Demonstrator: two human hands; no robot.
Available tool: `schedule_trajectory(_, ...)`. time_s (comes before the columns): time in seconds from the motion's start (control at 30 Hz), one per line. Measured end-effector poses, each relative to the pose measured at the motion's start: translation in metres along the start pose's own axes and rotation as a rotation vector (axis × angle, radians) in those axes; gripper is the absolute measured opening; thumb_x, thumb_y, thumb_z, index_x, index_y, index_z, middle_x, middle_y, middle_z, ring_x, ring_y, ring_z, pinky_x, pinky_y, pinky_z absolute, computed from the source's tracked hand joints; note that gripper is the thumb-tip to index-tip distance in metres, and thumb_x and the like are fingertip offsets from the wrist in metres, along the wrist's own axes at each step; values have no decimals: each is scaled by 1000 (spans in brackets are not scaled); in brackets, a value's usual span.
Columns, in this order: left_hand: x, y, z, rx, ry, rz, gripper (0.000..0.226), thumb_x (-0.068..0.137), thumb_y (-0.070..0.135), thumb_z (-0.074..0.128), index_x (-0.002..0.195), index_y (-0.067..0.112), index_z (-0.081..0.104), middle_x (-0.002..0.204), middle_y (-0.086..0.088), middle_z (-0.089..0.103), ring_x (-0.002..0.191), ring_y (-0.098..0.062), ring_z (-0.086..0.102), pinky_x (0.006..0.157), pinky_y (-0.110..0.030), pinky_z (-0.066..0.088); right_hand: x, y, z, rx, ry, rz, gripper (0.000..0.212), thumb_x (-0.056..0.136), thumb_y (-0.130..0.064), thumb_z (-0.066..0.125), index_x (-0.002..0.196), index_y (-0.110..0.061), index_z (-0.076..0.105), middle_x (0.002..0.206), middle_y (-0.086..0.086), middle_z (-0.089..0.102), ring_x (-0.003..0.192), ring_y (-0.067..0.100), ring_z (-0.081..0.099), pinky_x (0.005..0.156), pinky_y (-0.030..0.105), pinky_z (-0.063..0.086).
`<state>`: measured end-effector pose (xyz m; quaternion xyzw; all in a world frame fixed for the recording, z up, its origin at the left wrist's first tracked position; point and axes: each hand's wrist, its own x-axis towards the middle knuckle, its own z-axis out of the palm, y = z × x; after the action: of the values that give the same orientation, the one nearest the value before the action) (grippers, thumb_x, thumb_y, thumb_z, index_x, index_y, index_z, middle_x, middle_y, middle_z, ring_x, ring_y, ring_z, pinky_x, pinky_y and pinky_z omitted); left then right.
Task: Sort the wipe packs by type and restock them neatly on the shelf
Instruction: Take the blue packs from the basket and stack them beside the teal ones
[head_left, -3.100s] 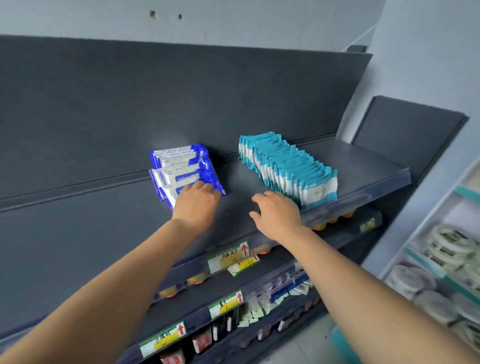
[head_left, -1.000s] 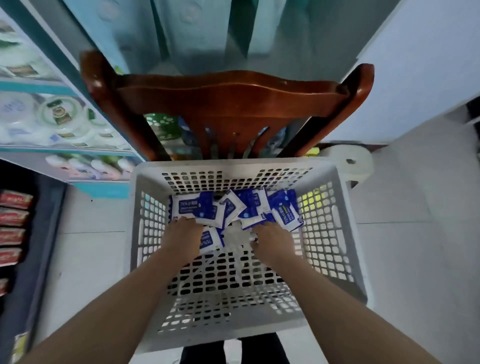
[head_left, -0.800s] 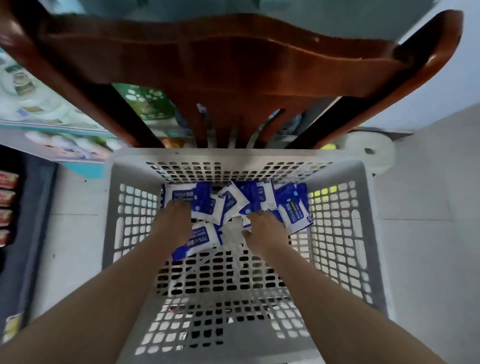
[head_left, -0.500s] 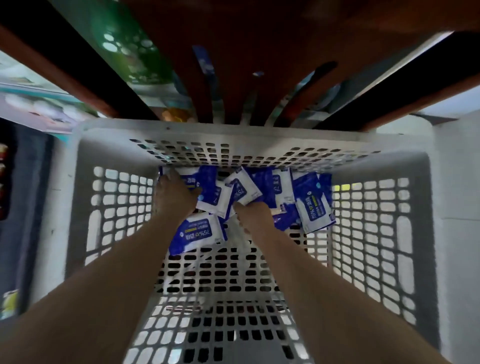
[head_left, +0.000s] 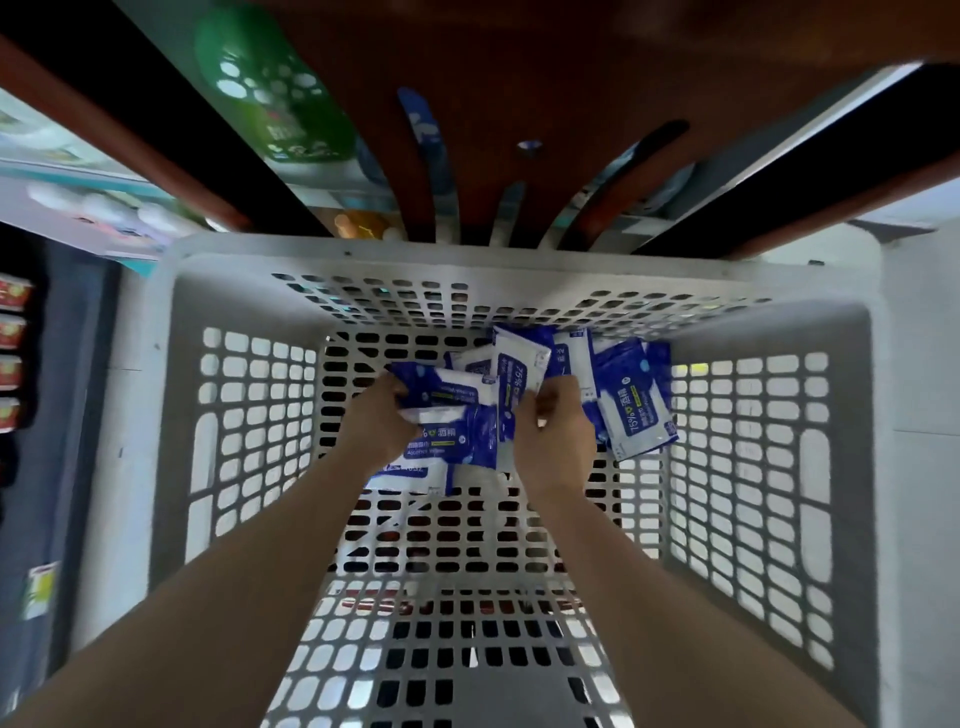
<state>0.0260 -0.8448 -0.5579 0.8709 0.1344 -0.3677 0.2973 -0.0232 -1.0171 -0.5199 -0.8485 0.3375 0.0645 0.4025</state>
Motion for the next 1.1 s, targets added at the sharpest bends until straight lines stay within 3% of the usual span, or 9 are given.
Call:
schedule_trajectory(0.13, -16, 7, -2, 37, -139, 207, 22, 78, 3, 70, 84, 23, 65, 86, 5, 61, 86, -17, 59, 68, -25, 43, 0, 8, -15, -206, 124, -461, 23, 94, -14, 48, 111, -8, 63, 86, 7, 67, 71, 22, 59, 59, 30, 47)
schedule_trajectory(0.23, -28, 14, -2, -120, -228, 286, 28, 77, -2, 71, 84, 24, 64, 86, 8, 62, 80, -8, 58, 68, -22, 45, -3, 8, -17, -278, 38, -551, 32, 87, -9, 50, 114, -11, 65, 86, 9, 64, 64, 25, 58, 54, 31, 48)
schedule_trajectory(0.37, -39, 18, 10, -361, -70, 197, 37, 70, 2, 79, 78, 23, 49, 80, -3, 59, 70, -15, 53, 66, -31, 45, -11, 4, -15, -288, -310, -309, 32, 102, -24, 41, 129, -19, 56, 112, 6, 59, 89, 28, 61, 68, 33, 46)
schedule_trajectory(0.5, -41, 24, 20, -323, -13, 235, 34, 70, 4, 79, 80, 19, 50, 74, 6, 52, 64, -7, 46, 60, -15, 38, -17, 13, -14, -322, -532, -169, 46, 89, -42, 60, 128, -20, 50, 113, 3, 57, 99, 23, 59, 78, 34, 49)
schedule_trajectory(0.57, -36, 21, 18, -293, 41, 246, 26, 78, 3, 74, 95, 13, 58, 90, 4, 59, 79, -5, 54, 71, -11, 41, -17, 23, -15, -357, -530, -89, 49, 88, -36, 64, 131, -20, 47, 117, 4, 59, 102, 25, 59, 82, 38, 51)
schedule_trajectory(0.7, -13, -15, 9, 70, 44, 151, 39, 84, -6, 57, 121, 5, 59, 119, -15, 56, 109, -30, 56, 89, -38, 48, -19, 44, -21, -428, -438, -8, 39, 93, -29, 57, 130, -17, 49, 124, 6, 53, 105, 26, 57, 78, 33, 46)
schedule_trajectory(0.8, -13, -31, 13, 493, 7, 166, 52, 78, 19, 71, 126, 14, 52, 118, -10, 53, 114, -30, 50, 95, -43, 40, -24, 57, -23, -423, -450, -2, 44, 92, -25, 58, 135, -20, 47, 125, 5, 52, 106, 25, 56, 79, 35, 50)
schedule_trajectory(0.9, -18, -35, 19, 824, -36, 202, 51, 78, 39, 69, 123, 20, 51, 122, -4, 52, 117, -26, 46, 98, -41, 33, -28, 65, -23, -370, -452, 45, 46, 91, -22, 59, 136, -22, 47, 125, 4, 53, 106, 24, 57, 79, 35, 50)
schedule_trajectory(1.1, -23, -21, 17, 679, -126, 377, 37, 90, 25, 60, 126, 17, 52, 119, -6, 60, 102, -25, 59, 86, -35, 49, -26, 75, -28, -373, -440, 72, 39, 91, -21, 60, 129, -18, 52, 121, 6, 55, 101, 25, 57, 79, 35, 49)
